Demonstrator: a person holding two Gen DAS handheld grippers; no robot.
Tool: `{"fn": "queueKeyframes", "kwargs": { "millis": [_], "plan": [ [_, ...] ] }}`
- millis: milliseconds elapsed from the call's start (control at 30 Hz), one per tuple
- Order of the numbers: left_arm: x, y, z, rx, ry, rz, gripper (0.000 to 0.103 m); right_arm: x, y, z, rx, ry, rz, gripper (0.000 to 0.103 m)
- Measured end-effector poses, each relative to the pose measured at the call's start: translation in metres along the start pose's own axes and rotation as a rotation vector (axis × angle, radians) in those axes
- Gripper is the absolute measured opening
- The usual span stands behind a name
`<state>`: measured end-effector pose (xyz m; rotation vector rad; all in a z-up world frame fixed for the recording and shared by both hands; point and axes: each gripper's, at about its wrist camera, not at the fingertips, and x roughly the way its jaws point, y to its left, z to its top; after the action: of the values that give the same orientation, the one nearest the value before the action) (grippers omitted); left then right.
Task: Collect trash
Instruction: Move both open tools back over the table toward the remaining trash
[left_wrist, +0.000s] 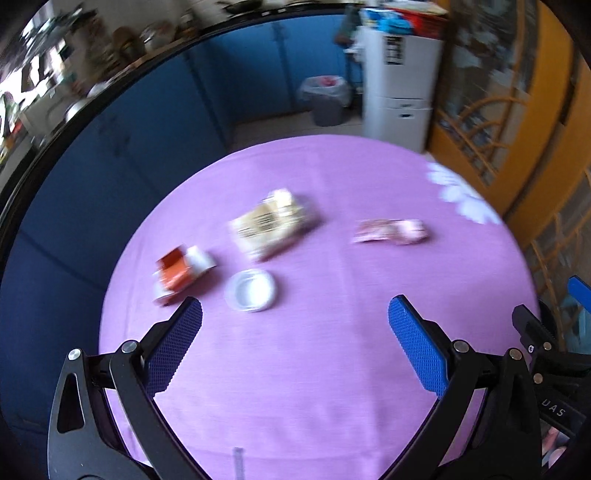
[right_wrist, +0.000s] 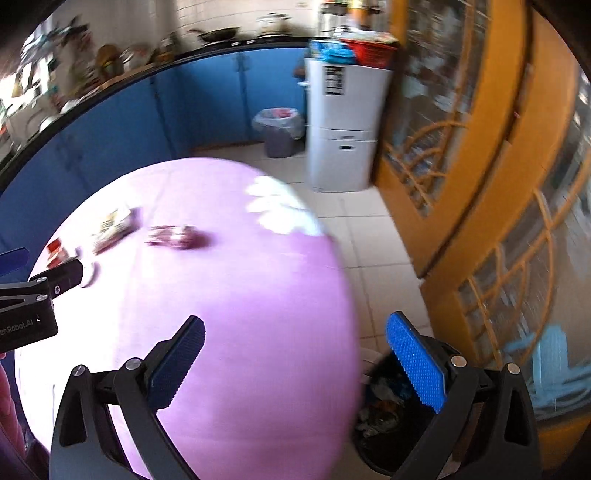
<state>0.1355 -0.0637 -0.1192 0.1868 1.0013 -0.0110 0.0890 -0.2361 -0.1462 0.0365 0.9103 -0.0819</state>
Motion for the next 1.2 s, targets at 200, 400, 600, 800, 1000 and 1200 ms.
{"fn": "queueKeyframes", "kwargs": {
  "millis": [200, 400, 600, 800, 1000, 1200],
  "plan": [
    [0.027, 0.069, -0.011, -0.114, 0.052, 0.03, 0.1, 0.028, 0.063, 0.021, -0.097, 0.03, 0.043, 0.096],
    [0.054, 0.111, -0.013, -0.185, 0.094, 0.023, 0.099, 0.057, 0.092, 0.04, -0.12, 0.067, 0.052, 0.096],
    [0.071, 0.126, -0.01, -0.199, 0.11, -0.008, 0.099, 0.075, 0.098, 0.053, -0.112, 0.087, 0.045, 0.096],
    [0.089, 0.129, -0.004, -0.188, 0.128, -0.012, 0.099, 0.09, 0.103, 0.063, -0.122, 0.104, 0.045, 0.096],
    [0.104, 0.132, -0.001, -0.185, 0.147, -0.002, 0.099, 0.099, 0.111, 0.065, -0.14, 0.117, 0.046, 0.096],
    [0.106, 0.133, -0.003, -0.196, 0.145, -0.001, 0.099, 0.101, 0.121, 0.06, -0.19, 0.118, 0.035, 0.096]
  ]
}}
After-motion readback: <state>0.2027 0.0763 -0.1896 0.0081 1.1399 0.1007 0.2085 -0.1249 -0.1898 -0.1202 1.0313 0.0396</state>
